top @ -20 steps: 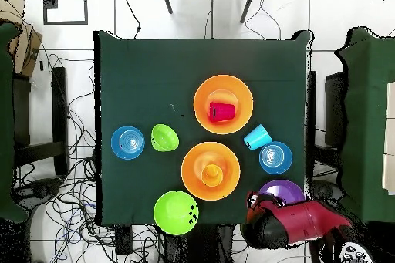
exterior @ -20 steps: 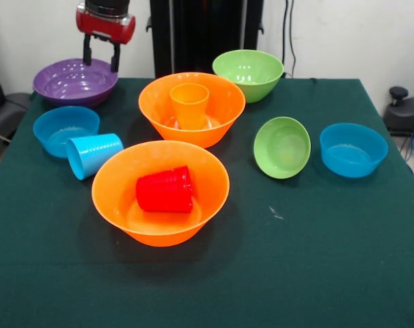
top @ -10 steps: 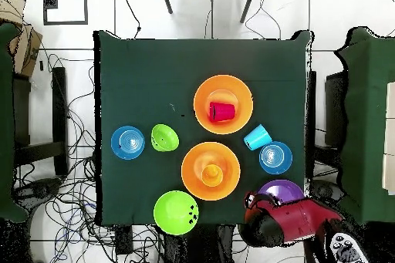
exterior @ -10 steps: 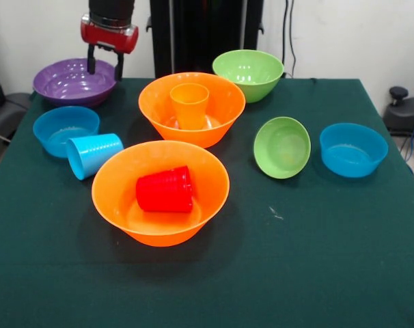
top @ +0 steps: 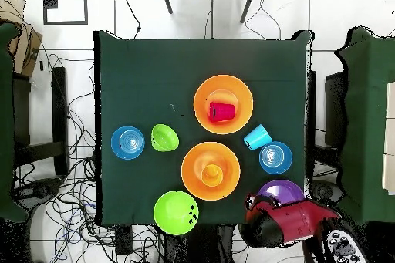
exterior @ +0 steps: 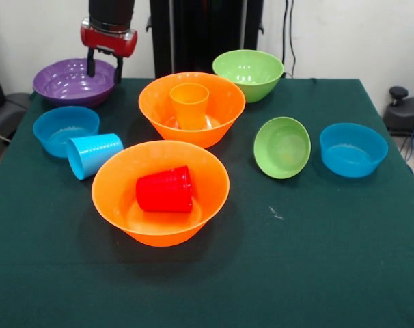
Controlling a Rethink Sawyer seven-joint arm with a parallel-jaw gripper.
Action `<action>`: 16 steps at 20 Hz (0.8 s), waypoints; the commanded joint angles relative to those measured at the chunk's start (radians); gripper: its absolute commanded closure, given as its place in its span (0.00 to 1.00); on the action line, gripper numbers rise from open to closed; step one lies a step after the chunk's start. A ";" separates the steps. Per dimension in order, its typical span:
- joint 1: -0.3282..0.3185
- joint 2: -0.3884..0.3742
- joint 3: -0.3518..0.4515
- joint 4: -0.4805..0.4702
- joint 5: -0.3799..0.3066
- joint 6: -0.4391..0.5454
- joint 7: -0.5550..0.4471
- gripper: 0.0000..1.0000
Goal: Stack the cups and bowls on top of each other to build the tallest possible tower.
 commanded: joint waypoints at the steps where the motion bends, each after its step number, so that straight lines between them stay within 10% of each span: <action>1: 0.041 0.054 0.027 -0.118 -0.012 -0.090 0.056 0.00; 16: 0.104 0.135 -0.049 -0.180 0.022 -0.174 0.081 0.00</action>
